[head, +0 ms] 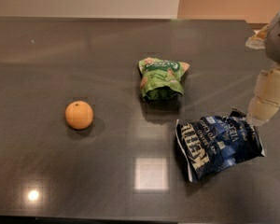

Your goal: Pick green rice chip bag

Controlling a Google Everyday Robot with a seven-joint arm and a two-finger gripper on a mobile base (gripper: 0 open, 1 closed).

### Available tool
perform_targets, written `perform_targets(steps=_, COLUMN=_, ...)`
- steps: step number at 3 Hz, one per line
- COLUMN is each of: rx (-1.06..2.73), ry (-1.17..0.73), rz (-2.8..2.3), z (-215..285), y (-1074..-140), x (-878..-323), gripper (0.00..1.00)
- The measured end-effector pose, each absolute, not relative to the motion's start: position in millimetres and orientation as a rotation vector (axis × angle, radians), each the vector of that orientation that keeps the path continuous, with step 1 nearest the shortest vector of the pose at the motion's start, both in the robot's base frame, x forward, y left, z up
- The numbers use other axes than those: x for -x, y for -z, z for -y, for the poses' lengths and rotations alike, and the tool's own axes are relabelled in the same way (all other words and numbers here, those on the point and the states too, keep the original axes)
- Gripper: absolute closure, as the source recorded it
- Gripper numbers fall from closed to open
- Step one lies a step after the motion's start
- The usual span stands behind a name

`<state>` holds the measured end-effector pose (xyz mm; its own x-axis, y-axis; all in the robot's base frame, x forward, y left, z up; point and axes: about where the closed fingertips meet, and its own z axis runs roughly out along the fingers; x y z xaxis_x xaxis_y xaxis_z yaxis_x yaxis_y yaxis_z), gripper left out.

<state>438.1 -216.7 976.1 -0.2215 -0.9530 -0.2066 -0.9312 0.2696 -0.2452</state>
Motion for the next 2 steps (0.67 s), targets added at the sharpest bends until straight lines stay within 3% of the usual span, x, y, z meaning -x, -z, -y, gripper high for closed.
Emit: perform_targets(steps=2, rx=1.716, ry=0.117, rz=-2.225, z=211, y=-973, x=-467, gripper=0.00)
